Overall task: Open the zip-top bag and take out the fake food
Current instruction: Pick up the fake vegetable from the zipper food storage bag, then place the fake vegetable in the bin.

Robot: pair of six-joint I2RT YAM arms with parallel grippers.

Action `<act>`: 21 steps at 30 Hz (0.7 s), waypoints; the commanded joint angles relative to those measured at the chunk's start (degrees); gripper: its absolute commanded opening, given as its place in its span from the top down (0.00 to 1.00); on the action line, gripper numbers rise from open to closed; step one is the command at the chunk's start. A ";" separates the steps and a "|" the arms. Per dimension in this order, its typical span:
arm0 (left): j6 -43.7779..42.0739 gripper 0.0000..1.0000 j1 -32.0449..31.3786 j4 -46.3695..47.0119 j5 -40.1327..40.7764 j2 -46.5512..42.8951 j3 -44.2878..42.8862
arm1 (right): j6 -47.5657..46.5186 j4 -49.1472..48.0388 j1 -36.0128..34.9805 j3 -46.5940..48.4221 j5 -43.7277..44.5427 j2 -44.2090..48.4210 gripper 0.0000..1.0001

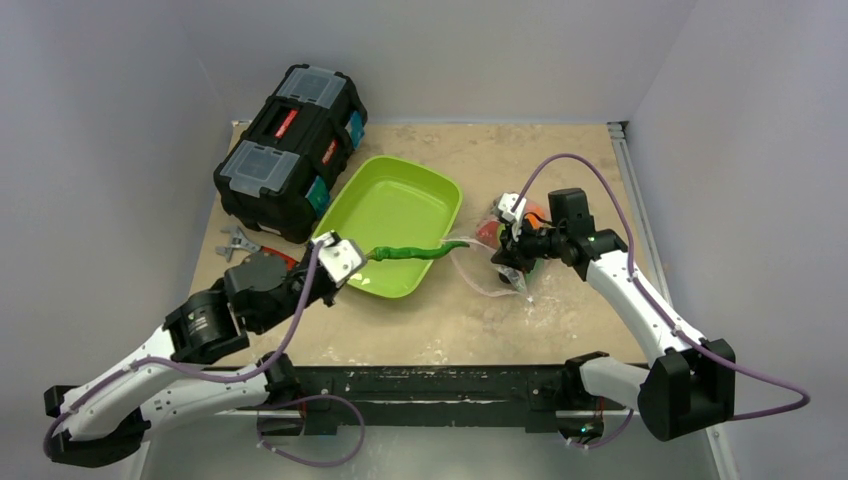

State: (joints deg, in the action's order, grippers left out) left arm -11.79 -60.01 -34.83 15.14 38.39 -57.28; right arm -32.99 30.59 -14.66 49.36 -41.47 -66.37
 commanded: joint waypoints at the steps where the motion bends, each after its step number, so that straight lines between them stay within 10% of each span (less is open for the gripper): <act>1: -0.99 1.00 0.42 1.50 -3.27 -3.43 -2.51 | -0.05 -0.90 0.27 1.46 0.21 0.16 1.00; 21: -2.24 1.00 5.57 10.16 7.67 3.60 5.30 | -0.05 -0.89 0.24 1.35 0.34 0.25 1.00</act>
State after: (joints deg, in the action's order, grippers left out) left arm -13.30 -58.04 -31.03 21.89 37.78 -55.31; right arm -32.99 30.61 -14.61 49.36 -41.45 -66.37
